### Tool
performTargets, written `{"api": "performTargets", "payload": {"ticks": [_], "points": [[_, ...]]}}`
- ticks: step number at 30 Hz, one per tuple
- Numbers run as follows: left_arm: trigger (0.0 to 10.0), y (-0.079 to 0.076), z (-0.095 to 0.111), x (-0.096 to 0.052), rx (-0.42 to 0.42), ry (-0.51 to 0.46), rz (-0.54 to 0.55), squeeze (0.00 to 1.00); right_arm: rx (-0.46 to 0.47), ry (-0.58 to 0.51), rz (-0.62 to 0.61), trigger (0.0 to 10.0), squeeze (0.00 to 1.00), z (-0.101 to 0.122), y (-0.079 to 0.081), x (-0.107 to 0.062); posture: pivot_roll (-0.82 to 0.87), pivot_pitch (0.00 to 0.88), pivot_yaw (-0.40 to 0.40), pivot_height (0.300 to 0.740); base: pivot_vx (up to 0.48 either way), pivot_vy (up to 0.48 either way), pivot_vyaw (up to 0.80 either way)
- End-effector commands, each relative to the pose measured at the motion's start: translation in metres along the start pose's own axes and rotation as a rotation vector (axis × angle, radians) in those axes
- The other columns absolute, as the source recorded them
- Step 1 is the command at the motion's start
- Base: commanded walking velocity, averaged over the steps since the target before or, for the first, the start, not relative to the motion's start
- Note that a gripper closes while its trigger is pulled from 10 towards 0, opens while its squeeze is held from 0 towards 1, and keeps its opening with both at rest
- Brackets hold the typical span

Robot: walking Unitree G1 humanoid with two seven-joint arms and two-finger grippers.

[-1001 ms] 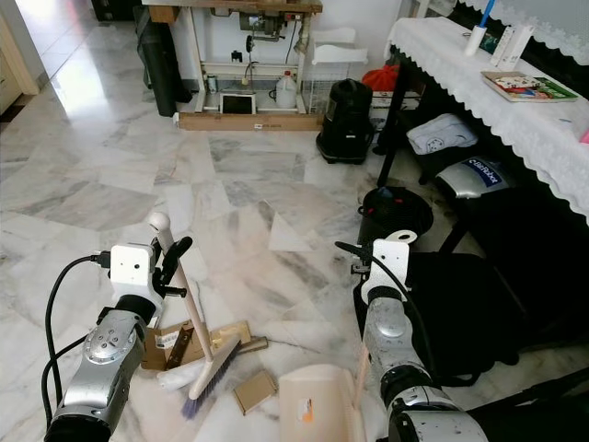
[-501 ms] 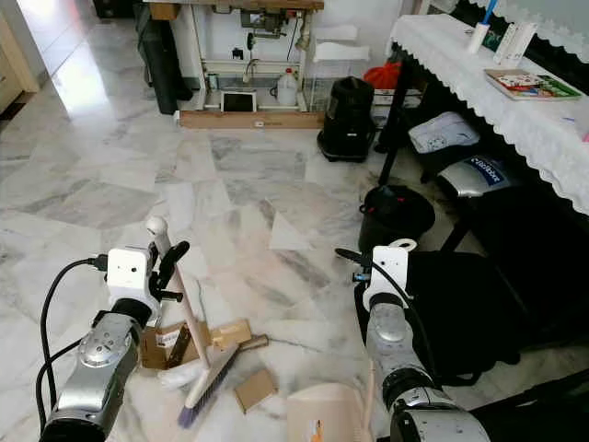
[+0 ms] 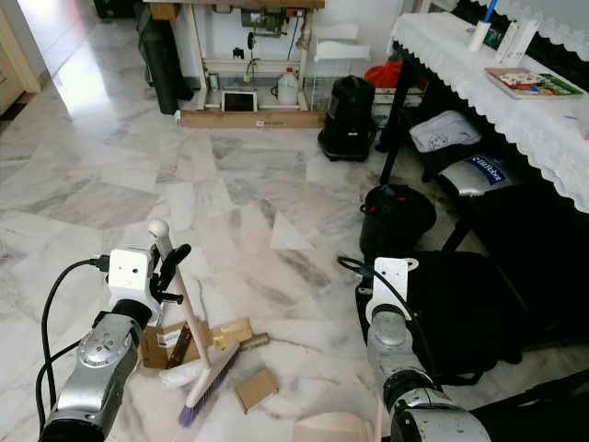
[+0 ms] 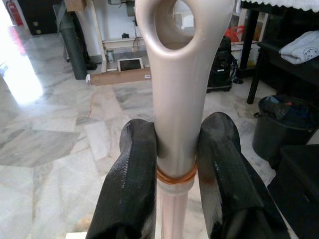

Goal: Sweep floor

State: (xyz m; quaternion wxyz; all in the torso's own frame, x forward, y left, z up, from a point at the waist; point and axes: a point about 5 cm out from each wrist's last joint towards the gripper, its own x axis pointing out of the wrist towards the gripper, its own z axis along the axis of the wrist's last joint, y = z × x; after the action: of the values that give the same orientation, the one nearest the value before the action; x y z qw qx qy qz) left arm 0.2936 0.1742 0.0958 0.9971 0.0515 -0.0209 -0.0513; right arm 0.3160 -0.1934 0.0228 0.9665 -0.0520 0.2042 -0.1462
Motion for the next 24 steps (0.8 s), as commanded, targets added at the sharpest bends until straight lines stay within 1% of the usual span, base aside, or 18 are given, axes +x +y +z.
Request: {"api": "performTargets", "payload": {"ticks": [1,3,5,6,7,8,9,10,13,16,19,22,24], "points": [[10.0,-0.003,0.008,0.002,-0.002,-0.027,-0.019,0.0,0.03,0.079,-0.013,10.0,0.0,-0.013,-0.002,-0.002,0.05,0.023,-0.051,0.74,0.0,0.0,0.0],[10.0,-0.003,0.007,0.002,-0.004,-0.024,-0.021,0.0,0.039,0.094,-0.007,10.0,0.0,-0.014,-0.002,-0.003,0.05,0.023,-0.051,0.74,0.0,0.0,0.0],[10.0,-0.004,0.006,0.002,-0.006,-0.02,-0.024,0.0,0.023,0.125,0.024,10.0,0.0,-0.017,0.001,-0.003,0.04,0.029,-0.054,0.74,0.0,0.0,0.0],[10.0,-0.005,0.006,0.002,-0.006,-0.02,-0.024,0.0,0.026,0.146,0.051,10.0,0.0,-0.019,0.004,-0.003,0.04,0.029,-0.054,0.74,0.0,0.0,0.0],[10.0,-0.005,0.005,0.002,-0.009,-0.018,-0.025,0.0,-0.009,0.207,0.122,10.0,0.0,-0.026,0.011,-0.006,0.04,0.029,-0.054,0.74,0.0,0.0,0.0],[10.0,-0.006,0.005,0.002,-0.01,-0.018,-0.026,0.0,-0.029,0.229,0.149,10.0,0.0,-0.029,0.014,-0.007,0.03,0.032,-0.057,0.74,0.0,0.0,0.0],[10.0,-0.006,0.005,0.002,-0.01,-0.018,-0.026,0.0,-0.029,0.229,0.149,10.0,0.0,-0.029,0.014,-0.007,0.03,0.032,-0.057,0.74,0.0,0.0,0.0],[10.0,-0.006,0.005,0.002,-0.011,-0.018,-0.027,0.0,-0.049,0.251,0.172,10.0,0.0,-0.032,0.016,-0.009,0.03,0.031,-0.057,0.74,0.0,0.0,0.0],[10.0,-0.007,0.005,0.003,-0.014,-0.019,-0.027,0.0,-0.066,0.286,0.213,10.0,0.0,-0.037,0.02,-0.012,0.03,0.028,-0.06,0.74,0.0,0.0,0.0],[10.0,-0.007,0.005,0.003,-0.016,-0.019,-0.027,0.0,-0.075,0.305,0.227,10.0,0.0,-0.04,0.022,-0.013,0.03,0.027,-0.061,0.74,0.0,0.0,0.0],[10.0,-0.008,0.005,0.003,-0.017,-0.02,-0.026,0.0,-0.075,0.317,0.235,10.0,0.0,-0.04,0.023,-0.013,0.03,0.025,-0.061,0.74,0.0,0.0,0.0],[10.0,-0.007,0.005,0.003,-0.017,-0.021,-0.024,0.0,-0.09,0.292,0.228,10.0,0.0,-0.034,0.022,-0.011,0.03,0.019,-0.062,0.74,0.0,0.0,0.0],[10.0,-0.007,0.006,0.003,-0.018,-0.023,-0.024,0.0,-0.088,0.216,0.189,10.0,0.0,-0.023,0.019,-0.006,0.03,0.019,-0.062,0.74,0.0,0.0,0.0]]}}
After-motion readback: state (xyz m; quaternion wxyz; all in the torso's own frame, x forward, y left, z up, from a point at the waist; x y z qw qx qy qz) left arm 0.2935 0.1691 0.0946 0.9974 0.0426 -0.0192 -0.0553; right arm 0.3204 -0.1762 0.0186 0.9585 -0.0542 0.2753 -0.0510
